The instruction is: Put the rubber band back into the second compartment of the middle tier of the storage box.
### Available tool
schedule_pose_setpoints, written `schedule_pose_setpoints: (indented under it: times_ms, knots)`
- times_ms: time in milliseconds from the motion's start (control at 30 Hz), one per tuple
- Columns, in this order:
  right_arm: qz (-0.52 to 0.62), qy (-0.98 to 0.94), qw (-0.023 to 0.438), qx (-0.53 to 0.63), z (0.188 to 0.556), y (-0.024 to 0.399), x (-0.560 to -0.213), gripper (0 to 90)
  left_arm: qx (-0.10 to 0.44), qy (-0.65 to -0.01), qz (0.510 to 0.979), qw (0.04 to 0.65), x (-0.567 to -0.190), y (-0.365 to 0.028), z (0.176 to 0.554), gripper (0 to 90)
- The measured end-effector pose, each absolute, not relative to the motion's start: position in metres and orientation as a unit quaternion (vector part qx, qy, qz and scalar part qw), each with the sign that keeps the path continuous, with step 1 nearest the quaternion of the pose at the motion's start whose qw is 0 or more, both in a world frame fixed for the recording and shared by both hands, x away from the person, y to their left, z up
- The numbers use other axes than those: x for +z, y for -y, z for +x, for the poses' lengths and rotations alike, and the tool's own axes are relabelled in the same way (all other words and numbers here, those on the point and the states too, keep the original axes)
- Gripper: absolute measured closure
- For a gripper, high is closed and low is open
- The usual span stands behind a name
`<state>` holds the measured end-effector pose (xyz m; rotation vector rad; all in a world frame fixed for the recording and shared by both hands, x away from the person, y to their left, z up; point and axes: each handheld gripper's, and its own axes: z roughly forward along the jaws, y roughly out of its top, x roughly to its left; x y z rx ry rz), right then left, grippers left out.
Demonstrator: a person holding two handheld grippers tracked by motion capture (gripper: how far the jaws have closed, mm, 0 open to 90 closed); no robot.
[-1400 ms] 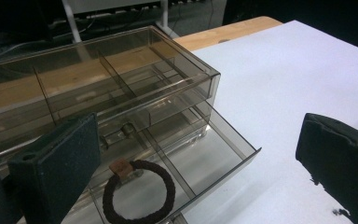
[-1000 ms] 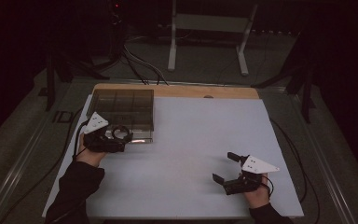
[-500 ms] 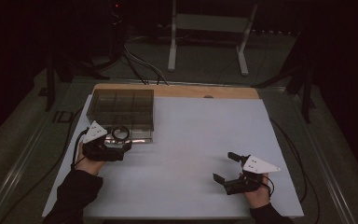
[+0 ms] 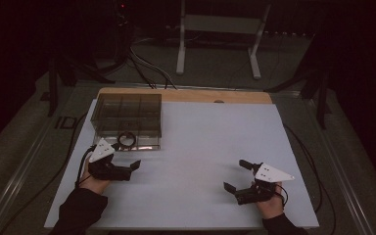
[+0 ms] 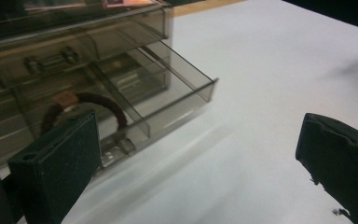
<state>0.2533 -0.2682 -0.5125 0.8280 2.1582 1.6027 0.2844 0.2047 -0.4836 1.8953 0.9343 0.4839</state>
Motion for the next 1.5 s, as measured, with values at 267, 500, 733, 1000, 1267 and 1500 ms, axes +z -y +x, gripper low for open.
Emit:
schedule_pose_setpoints:
  times_ms: [267, 500, 733, 1000, 1267, 1500]
  knots:
    - [0.289, -0.759, 0.163, 0.56, 0.253, 0.268, -0.513, 0.0, 0.191, -0.368, 0.781, 0.468, -0.492, -0.202, 0.275, 0.9]
    - [0.288, -0.76, 0.163, 0.56, 0.252, 0.268, -0.513, 0.0, 0.185, -0.371, 0.784, 0.461, -0.502, -0.203, 0.267, 0.9]
    - [0.288, -0.76, 0.162, 0.559, 0.252, 0.268, -0.513, 0.0, 0.178, -0.368, 0.779, 0.476, -0.509, -0.209, 0.261, 0.8]
    - [0.288, -0.761, 0.16, 0.558, 0.252, 0.267, -0.513, 0.0, 0.179, -0.355, 0.781, 0.482, -0.515, -0.217, 0.248, 0.9]
    - [0.286, -0.762, 0.159, 0.559, 0.252, 0.267, -0.513, 0.0, 0.176, -0.366, 0.775, 0.485, -0.52, -0.23, 0.238, 0.9]
    - [0.286, -0.763, 0.157, 0.559, 0.253, 0.266, -0.513, 0.0, 0.174, -0.372, 0.773, 0.484, -0.525, -0.231, 0.237, 0.9]
